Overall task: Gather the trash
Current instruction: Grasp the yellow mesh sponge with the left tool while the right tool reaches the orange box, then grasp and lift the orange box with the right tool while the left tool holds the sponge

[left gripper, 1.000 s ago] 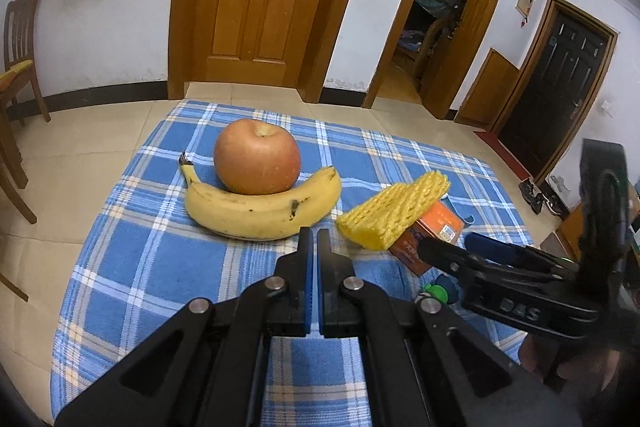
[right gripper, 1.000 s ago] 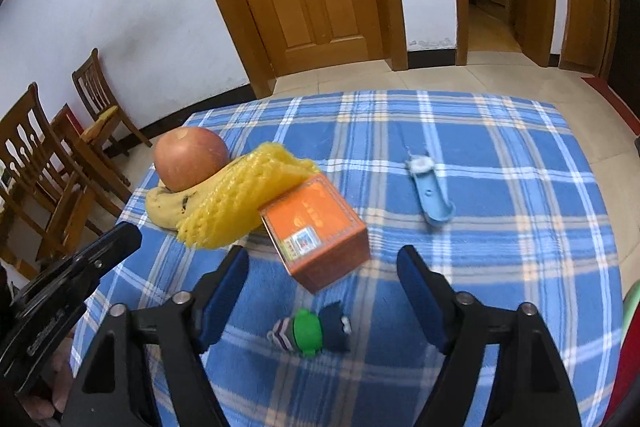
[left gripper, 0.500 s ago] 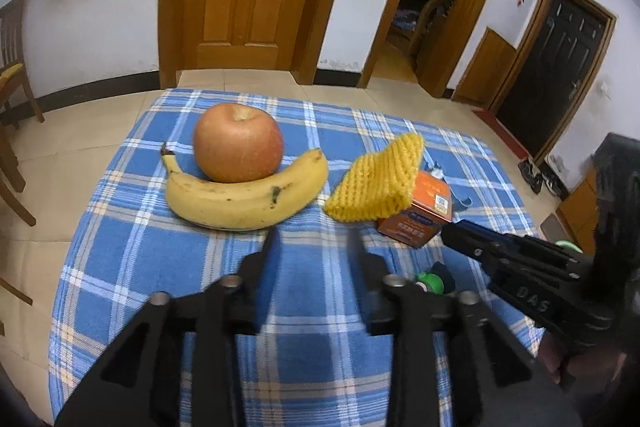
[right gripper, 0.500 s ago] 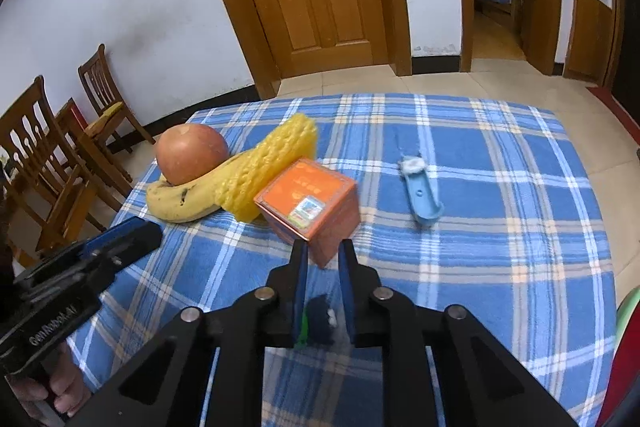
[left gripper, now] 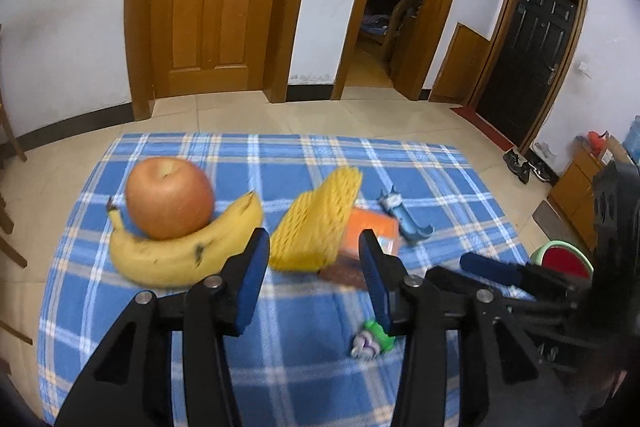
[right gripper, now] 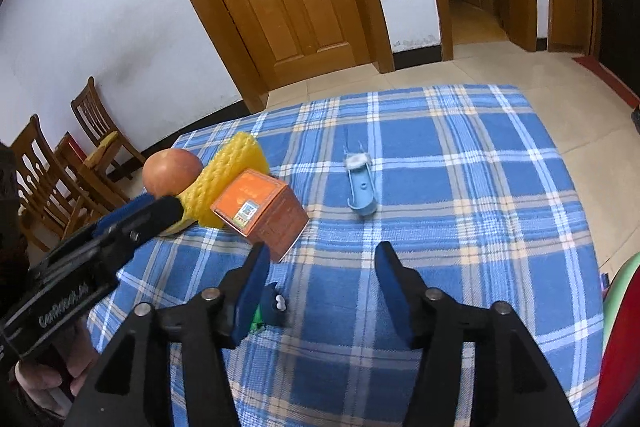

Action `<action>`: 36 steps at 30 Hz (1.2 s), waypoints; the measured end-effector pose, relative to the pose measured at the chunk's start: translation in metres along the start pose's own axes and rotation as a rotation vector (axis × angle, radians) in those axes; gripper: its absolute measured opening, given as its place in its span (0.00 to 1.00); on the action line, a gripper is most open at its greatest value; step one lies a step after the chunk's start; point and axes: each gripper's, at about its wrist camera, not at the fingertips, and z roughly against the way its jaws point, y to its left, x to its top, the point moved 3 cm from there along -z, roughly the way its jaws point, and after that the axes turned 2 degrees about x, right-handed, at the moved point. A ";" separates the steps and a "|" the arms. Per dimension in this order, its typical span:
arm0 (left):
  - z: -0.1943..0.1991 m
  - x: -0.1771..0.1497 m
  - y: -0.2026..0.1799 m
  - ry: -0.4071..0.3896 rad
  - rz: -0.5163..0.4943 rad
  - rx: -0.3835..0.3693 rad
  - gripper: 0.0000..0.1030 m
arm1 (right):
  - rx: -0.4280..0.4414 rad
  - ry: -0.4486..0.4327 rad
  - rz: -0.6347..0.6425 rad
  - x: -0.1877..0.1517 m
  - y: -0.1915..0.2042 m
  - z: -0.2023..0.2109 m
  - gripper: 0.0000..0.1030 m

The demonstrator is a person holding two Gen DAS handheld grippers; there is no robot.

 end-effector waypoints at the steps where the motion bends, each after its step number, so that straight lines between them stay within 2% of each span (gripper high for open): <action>1: -0.004 0.001 -0.002 0.004 -0.004 -0.002 0.45 | 0.005 0.003 -0.006 -0.001 0.000 -0.001 0.57; 5: -0.019 0.002 -0.002 0.010 -0.017 0.026 0.44 | 0.013 0.001 -0.021 -0.001 -0.003 -0.002 0.57; 6: -0.021 0.002 -0.002 0.013 -0.017 0.031 0.41 | 0.015 -0.001 -0.026 -0.001 -0.004 -0.002 0.57; 8: -0.026 0.000 0.002 0.022 -0.011 0.027 0.09 | 0.017 0.000 -0.031 -0.002 -0.006 -0.003 0.58; 9: -0.027 0.000 0.004 0.030 0.000 0.020 0.07 | 0.017 0.002 -0.032 -0.003 -0.007 -0.003 0.58; 14: -0.017 -0.002 0.017 0.006 0.065 -0.001 0.07 | 0.009 0.013 -0.019 -0.003 -0.003 -0.007 0.60; 19: 0.015 0.003 0.027 -0.065 0.104 -0.003 0.06 | -0.010 0.017 0.013 0.002 0.009 -0.010 0.75; 23: 0.041 0.006 0.041 -0.111 0.145 0.013 0.06 | -0.007 0.017 0.064 0.007 0.025 -0.015 0.79; 25: 0.049 0.006 0.047 -0.117 0.163 0.032 0.06 | -0.007 0.020 0.098 0.009 0.034 -0.020 0.85; 29: 0.058 0.001 0.058 -0.111 0.196 0.055 0.06 | -0.057 0.034 0.135 0.016 0.047 -0.035 0.85; 35: 0.066 -0.012 0.071 -0.109 0.221 0.074 0.06 | -0.043 0.074 0.113 0.027 0.052 -0.061 0.85; 36: 0.068 -0.014 0.073 -0.108 0.226 0.076 0.06 | -0.040 0.077 0.113 0.027 0.052 -0.062 0.83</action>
